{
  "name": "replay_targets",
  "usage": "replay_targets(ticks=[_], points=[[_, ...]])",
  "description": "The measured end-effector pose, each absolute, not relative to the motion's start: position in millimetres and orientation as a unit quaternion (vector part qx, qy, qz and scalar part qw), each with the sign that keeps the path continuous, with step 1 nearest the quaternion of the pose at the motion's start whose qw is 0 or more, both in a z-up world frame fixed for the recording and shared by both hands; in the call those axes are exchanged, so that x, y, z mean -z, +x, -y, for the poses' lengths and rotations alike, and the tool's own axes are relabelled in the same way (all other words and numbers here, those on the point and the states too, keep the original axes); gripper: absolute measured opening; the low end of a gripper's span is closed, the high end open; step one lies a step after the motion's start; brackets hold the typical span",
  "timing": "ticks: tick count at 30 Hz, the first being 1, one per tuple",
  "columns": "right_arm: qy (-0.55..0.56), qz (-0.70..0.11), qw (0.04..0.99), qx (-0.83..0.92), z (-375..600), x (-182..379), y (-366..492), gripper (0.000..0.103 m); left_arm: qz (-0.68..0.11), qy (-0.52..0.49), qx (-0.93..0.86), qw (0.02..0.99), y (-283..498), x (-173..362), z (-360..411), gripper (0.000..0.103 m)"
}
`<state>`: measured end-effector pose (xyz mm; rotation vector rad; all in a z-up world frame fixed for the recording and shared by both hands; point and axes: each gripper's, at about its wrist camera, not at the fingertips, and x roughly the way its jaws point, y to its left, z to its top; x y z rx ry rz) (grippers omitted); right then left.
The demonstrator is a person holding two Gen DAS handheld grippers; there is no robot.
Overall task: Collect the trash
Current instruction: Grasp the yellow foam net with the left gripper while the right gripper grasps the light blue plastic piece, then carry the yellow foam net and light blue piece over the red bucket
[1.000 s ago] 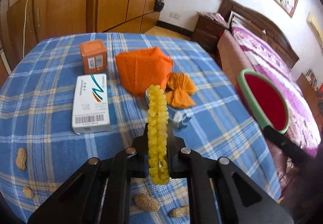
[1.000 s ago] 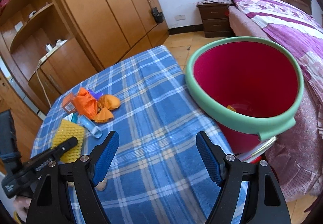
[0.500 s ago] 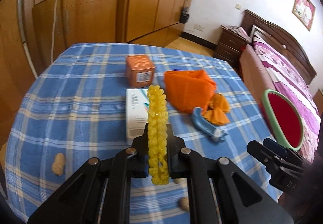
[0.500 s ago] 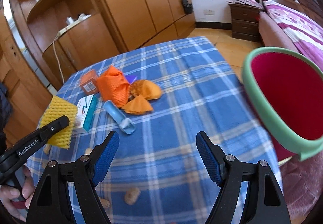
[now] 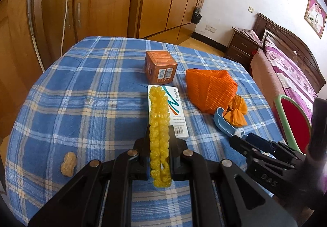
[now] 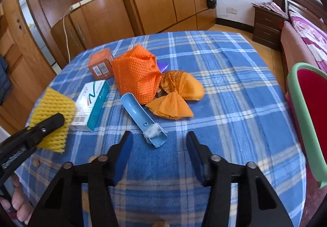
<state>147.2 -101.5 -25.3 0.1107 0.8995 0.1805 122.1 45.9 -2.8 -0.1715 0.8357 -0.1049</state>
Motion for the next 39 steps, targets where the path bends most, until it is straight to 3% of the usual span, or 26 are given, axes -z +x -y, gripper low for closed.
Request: replay_targets(ticks=[2,4,6,22,39], points=[[0.033,-0.431,0.898,-0.078,96,27,149,0.043,-0.407,-0.084,0.048,0.908,124,4,-47,0.012],[0.024,-0.431,0.899,-0.073,93,27,150,0.027,-0.409,-0.085,0.047,0.907,125,5,-47,0.012],[0.036,-0.433,0.897,-0.082,94,27,150,0.025,-0.409,-0.084,0.047,0.908,124,4,-47,0.011],[0.108,-0.378,0.914,-0.105,129,-9,95,0.024,-0.406,-0.081,0.080,0.907,114,-9,-25,0.012],[0.174,-0.302,0.937,-0.033,212,-41,45,0.024,-0.421,-0.067,0.175,0.888,105,-30,49,0.012]])
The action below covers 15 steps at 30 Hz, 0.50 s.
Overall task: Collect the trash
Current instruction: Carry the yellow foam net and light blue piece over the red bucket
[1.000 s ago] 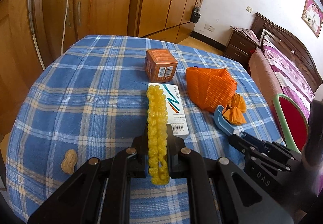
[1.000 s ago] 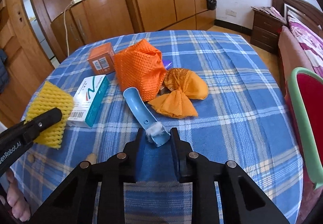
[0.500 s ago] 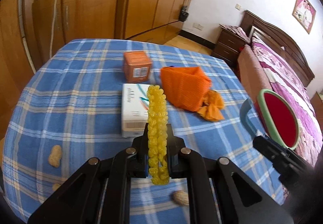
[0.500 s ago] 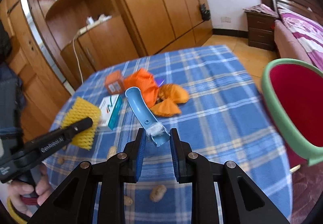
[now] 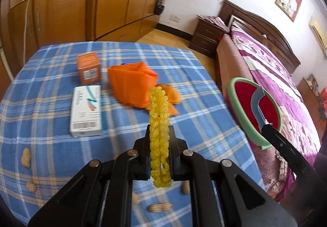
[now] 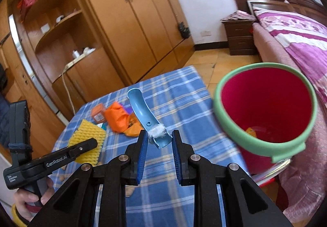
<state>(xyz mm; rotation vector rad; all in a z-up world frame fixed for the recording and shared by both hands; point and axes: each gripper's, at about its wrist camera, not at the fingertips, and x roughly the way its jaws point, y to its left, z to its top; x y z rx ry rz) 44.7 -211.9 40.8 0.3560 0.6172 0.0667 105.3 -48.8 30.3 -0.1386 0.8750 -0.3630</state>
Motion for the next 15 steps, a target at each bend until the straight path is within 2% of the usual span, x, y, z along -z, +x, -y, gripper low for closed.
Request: replay_targets(ticks=[15], points=[[0.220,-0.267,0.937,0.058,290,-42,11,0.024,-0.420,-0.025,0.239,0.875,108,-41,126,0.012]])
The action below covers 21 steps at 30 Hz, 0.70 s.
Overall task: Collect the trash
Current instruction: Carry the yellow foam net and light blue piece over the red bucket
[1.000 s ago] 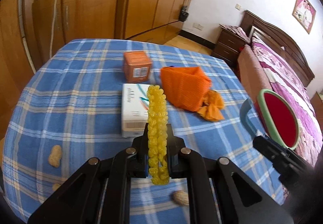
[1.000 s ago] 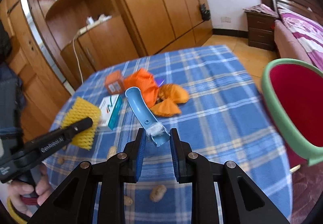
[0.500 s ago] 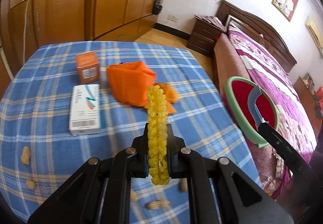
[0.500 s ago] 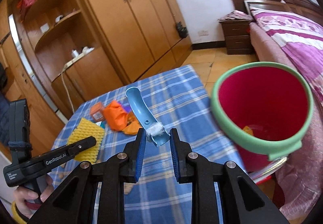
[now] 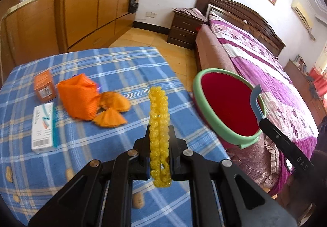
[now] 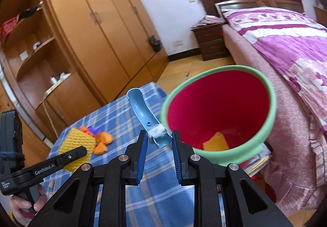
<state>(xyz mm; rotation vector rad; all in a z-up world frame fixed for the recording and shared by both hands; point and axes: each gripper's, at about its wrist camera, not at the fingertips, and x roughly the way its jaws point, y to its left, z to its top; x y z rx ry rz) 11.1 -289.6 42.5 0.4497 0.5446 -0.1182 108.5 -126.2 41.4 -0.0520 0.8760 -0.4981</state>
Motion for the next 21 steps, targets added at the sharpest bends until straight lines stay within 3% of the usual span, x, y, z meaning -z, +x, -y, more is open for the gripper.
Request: replay_targets(ticks=[21], points=[[0.247,-0.258,0.923,0.145,365,-29,9,0.024,-0.408,0.027,0.322,0.854,128,-42,245,0.012]])
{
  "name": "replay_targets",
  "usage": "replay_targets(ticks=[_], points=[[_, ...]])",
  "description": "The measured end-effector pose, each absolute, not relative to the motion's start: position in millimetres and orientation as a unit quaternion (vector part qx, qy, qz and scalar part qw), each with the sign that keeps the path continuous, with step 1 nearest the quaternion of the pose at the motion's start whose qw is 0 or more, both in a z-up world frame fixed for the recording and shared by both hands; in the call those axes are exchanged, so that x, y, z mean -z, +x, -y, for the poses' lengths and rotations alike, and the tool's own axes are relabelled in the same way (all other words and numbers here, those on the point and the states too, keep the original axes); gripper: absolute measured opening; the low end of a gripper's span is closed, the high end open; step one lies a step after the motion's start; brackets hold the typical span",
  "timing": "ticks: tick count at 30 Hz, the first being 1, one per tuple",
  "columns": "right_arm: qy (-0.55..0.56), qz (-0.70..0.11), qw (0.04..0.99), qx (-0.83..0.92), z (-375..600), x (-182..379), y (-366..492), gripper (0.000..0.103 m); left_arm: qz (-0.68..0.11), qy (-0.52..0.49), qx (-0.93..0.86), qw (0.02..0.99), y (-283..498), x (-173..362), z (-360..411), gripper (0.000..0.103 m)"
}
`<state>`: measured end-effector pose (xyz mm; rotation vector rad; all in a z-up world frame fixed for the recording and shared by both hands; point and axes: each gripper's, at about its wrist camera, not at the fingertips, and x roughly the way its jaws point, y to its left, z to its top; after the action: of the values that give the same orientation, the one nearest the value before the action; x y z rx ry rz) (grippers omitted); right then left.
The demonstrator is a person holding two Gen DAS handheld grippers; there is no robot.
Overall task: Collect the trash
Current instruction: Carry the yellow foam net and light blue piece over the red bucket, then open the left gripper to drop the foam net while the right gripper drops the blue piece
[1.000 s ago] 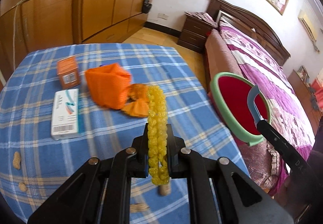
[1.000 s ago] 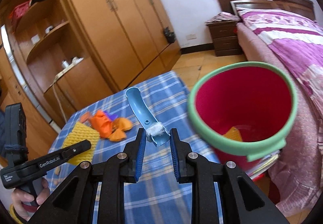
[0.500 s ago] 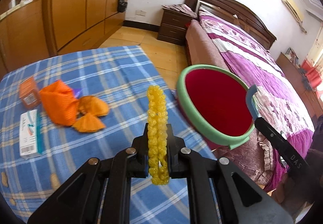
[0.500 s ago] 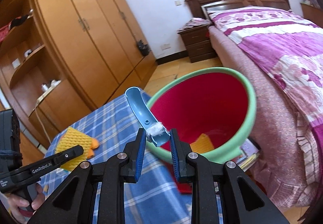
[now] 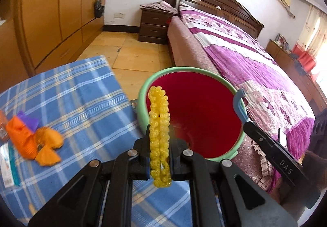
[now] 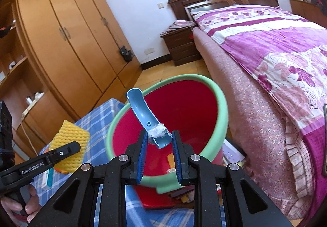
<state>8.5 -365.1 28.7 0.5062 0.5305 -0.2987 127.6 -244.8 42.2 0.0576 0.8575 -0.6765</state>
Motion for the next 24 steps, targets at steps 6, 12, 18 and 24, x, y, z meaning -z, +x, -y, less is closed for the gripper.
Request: replay_targets(ticks=[6,12,18,24], points=[[0.256,-0.265,0.917,0.152,380,-20,14,0.024,-0.407,0.046,0.332,0.850,135,-32,274,0.012],[0.252,-0.271,0.916,0.156,393,-15,23,0.024,-0.407,0.051,0.328,0.851,141,-24,288,0.012],[0.250,-0.282,0.914,0.149,402,-10,33,0.024,-0.426,0.045,0.316,0.846,148,-13,294,0.039],[0.249,-0.289,0.914,0.140,407,-5,42,0.024,-0.438,0.051,0.299,0.846,151,-5,295,0.042]])
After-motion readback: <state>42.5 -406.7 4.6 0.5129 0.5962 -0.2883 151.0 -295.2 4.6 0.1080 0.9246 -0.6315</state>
